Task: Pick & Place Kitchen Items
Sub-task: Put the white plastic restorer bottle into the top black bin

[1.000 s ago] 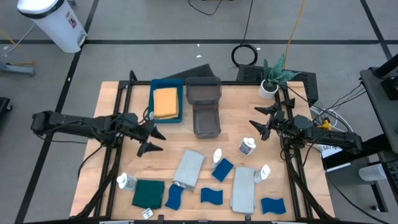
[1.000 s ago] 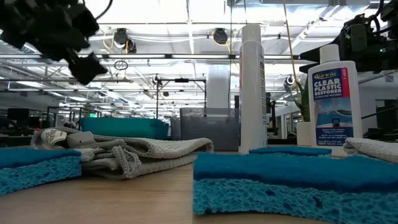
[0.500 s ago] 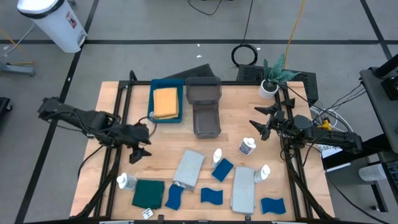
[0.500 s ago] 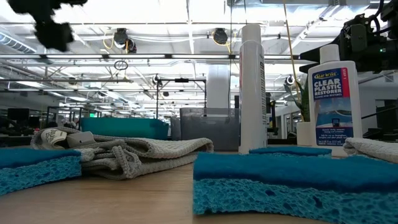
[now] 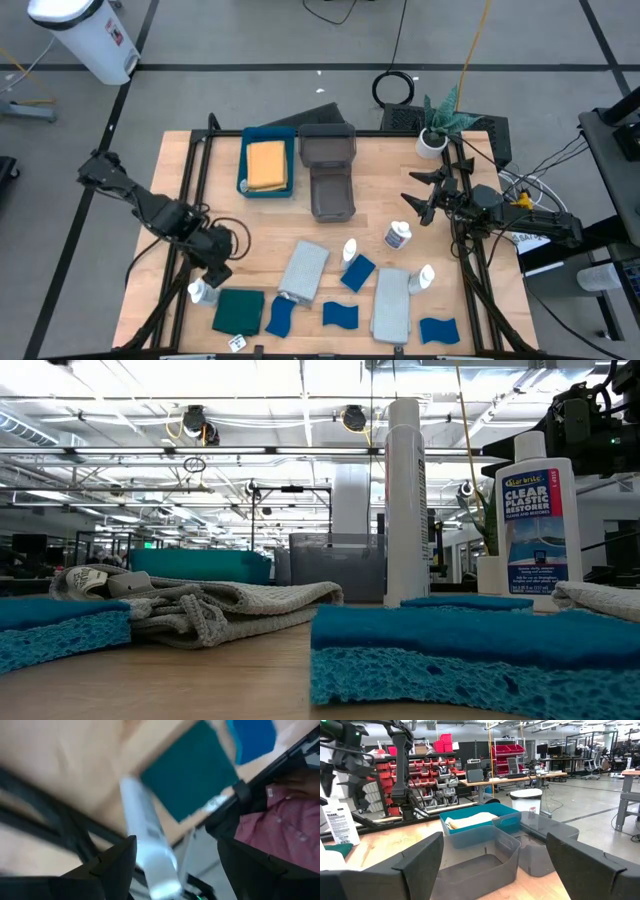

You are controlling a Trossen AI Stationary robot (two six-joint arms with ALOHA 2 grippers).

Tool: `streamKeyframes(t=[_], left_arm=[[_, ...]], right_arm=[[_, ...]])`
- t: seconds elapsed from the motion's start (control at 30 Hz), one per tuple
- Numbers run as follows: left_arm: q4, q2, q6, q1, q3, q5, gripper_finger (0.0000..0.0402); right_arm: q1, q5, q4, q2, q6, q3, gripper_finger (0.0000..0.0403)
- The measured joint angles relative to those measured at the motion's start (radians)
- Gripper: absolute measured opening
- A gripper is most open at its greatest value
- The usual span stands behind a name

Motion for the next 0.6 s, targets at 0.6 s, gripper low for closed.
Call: streamKeyframes(t=[0.6], left_arm=[[-0.029,0.003,-0.717,-0.326,0.002,-0.119,0.0280]], right_arm=[[0.000,0.000,0.000,0.000,0.000,0.000,0.0334]])
